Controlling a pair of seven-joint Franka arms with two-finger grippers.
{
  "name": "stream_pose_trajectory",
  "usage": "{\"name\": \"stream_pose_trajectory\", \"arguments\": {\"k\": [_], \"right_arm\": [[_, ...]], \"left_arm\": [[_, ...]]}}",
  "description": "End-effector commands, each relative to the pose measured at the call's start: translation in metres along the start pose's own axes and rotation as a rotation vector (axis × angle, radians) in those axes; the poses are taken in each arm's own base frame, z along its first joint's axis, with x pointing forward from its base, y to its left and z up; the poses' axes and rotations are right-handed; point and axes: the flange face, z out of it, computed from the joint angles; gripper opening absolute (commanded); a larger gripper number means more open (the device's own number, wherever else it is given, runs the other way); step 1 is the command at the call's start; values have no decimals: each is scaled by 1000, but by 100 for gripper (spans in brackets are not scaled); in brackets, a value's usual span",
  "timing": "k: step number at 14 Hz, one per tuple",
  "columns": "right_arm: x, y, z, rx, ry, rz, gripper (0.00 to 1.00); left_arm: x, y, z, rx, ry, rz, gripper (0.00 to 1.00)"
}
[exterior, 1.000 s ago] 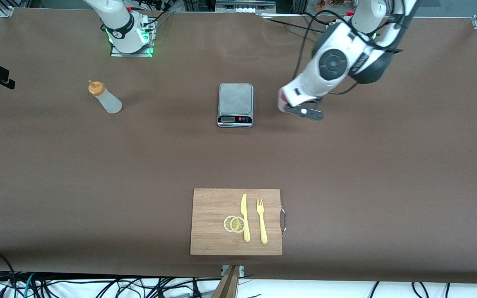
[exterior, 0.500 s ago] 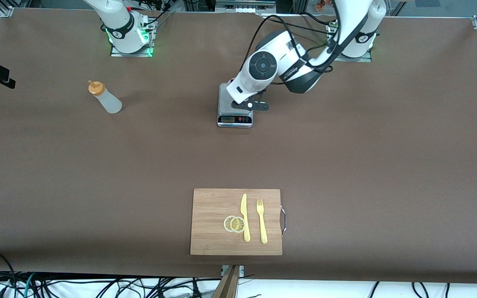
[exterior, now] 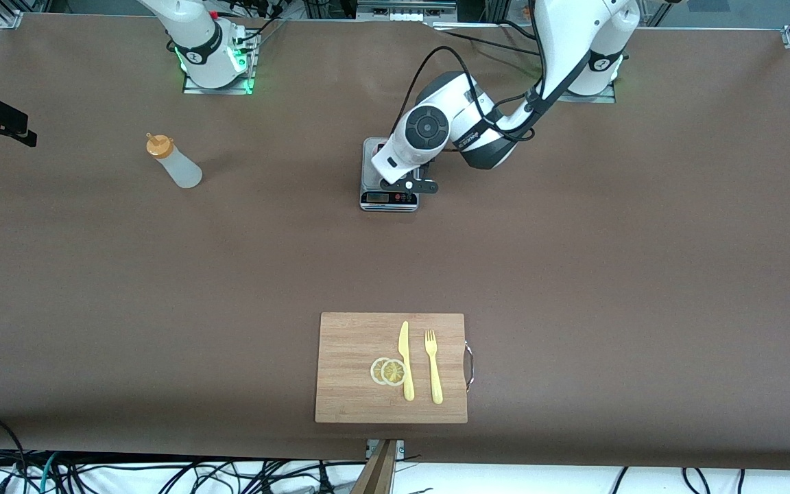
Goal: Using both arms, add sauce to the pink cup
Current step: 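Carry the pink cup with the left gripper onto the scale, then release the cup on the scale and withdraw the left gripper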
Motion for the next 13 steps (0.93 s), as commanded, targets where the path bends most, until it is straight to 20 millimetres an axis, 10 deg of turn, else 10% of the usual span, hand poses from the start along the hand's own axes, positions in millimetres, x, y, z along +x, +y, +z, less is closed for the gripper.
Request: {"name": "stream_pose_trajectory", "arguments": {"k": [1,7,13], "right_arm": [[-7,2,-9,8,5,-89,100],[-13,-3,-4,38,-50,-167,100],[-14,-22,0,71,-78,-528,100]], "left_arm": [[-5,7,-8,16,22,-18,100],[-32,-2,-123,98,51,-12,100],[9,-100,-298,60,128,-160,100]]}}
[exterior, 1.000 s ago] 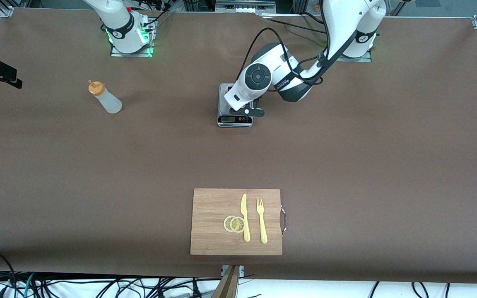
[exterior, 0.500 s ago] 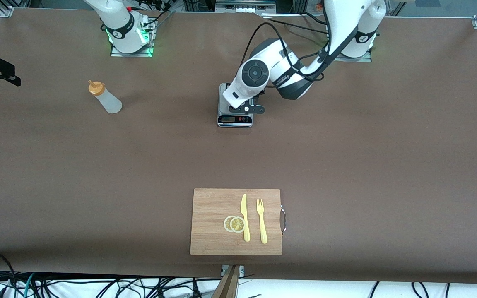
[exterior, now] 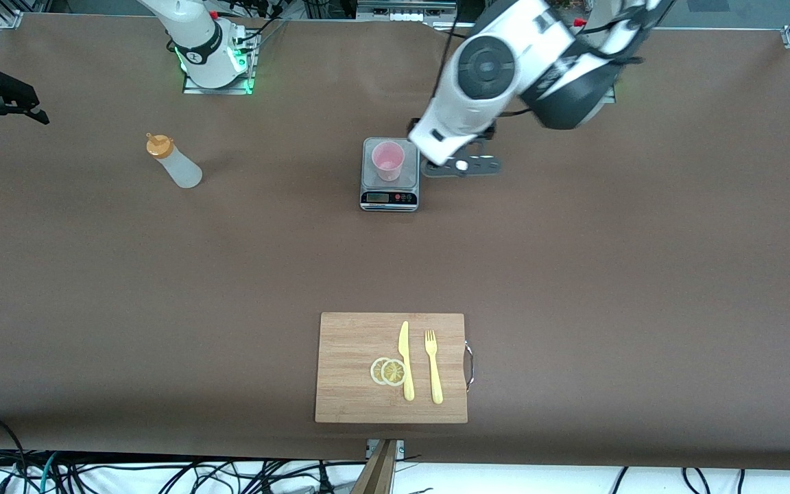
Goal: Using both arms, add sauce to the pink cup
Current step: 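Release the cup on the scale and withdraw the left gripper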
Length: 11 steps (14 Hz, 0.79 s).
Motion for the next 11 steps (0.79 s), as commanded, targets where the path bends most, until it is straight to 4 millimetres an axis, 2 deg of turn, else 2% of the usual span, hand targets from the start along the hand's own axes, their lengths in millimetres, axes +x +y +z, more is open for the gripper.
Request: {"name": "stream_pose_trajectory", "arguments": {"k": [1,3,4,5,7,8,9,11], "right_arm": [[-4,-9,-4,21,0,-131,100],[-5,-14,6,47,-1,-234,100],[-8,-13,14,60,-4,-278,100],[-15,-8,22,73,0,-325,100],[-32,16,45,121,38,-424,100],[-39,27,58,144,62,-484,100],[-47,37,69,162,72,-529,100],[-65,60,95,218,121,-600,100]], "left_arm": [[37,-57,-52,-16,59,-67,100],[48,-106,-81,-13,77,-26,100],[55,-135,-97,-17,91,19,100],[59,-155,-106,-21,103,59,100],[74,-217,-124,-1,144,55,100],[79,-244,-131,1,157,110,100],[82,-265,-134,16,167,184,100],[79,-303,-132,36,200,176,100]]}}
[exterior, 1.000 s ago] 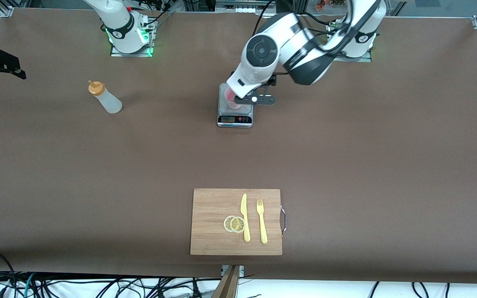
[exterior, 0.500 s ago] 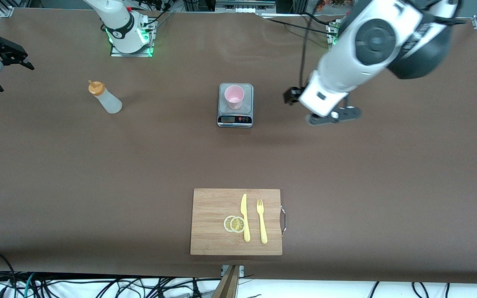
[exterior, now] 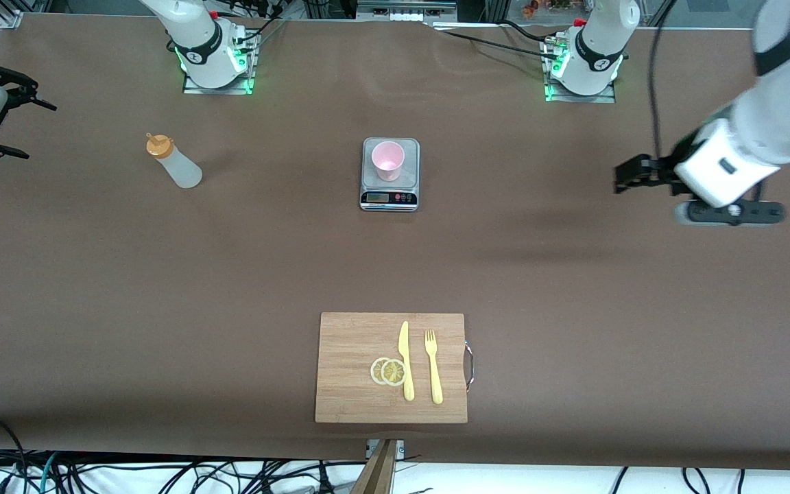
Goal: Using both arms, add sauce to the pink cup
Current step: 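Release the cup on the scale and withdraw the left gripper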
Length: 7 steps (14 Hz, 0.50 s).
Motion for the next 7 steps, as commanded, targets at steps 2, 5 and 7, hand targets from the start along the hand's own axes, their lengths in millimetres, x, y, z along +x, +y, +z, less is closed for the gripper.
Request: {"name": "stream_pose_trajectory", "arguments": {"k": [2,5,7], "right_arm": [[-60,18,54,68,127,-145,100],[-110,39,112,135,250,-231,100],[-136,47,144,162,306,-289,100]], "left_arm": [[-35,-37,21,48,36,11,100],[-41,-36,24,104,50,28,100],[-46,-21,20,219,63,67,100]]}}
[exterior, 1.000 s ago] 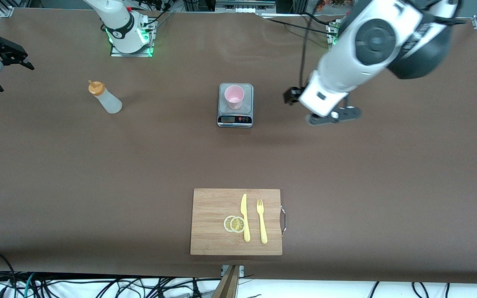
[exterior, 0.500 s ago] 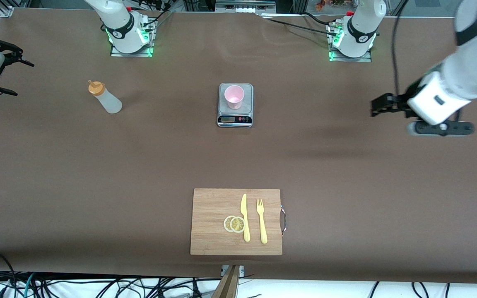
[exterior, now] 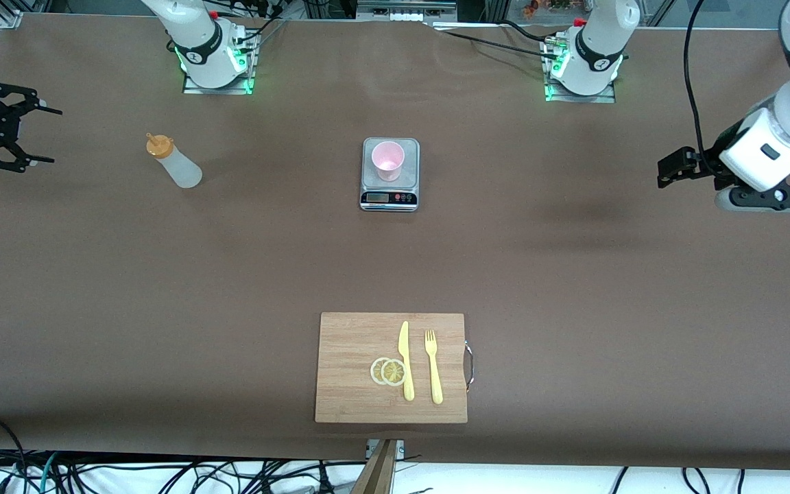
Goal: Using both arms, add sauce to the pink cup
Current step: 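Reach the right gripper to the white squeeze bottle and grasp it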
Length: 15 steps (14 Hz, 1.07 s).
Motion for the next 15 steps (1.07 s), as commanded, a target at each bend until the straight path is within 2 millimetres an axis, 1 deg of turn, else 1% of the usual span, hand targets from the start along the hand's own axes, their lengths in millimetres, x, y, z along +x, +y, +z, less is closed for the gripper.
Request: {"name": "stream_pose_trajectory", "arguments": {"k": [1,2,4,7,8,10,11,13,15], "right_arm": [[-40,4,33,29,98,-93,100],[-59,8,46,42,138,-126,100],[-87,24,77,61,216,-226,100],[-114,39,116,86,287,-300,100],[-119,44,127,87,311,-297,100],[-132,55,157,105,355,-264,100],[-135,59,170,106,377,-274,100],[-139,66,195,96,420,-287,100],[-136,67,215,82,460,-306,100]], "left_arm": [[-12,12,-7,60,12,40,100],[-10,11,-5,8,-4,29,100],[-9,6,-5,-21,-10,15,100],[-9,9,-3,-38,-17,15,100],[-9,12,-3,-42,-19,21,100],[-13,11,-2,-40,-41,32,100],[-12,11,-1,-41,-45,33,100],[-12,9,-1,-41,-45,30,100],[-14,11,-2,-40,-51,32,100]]}}
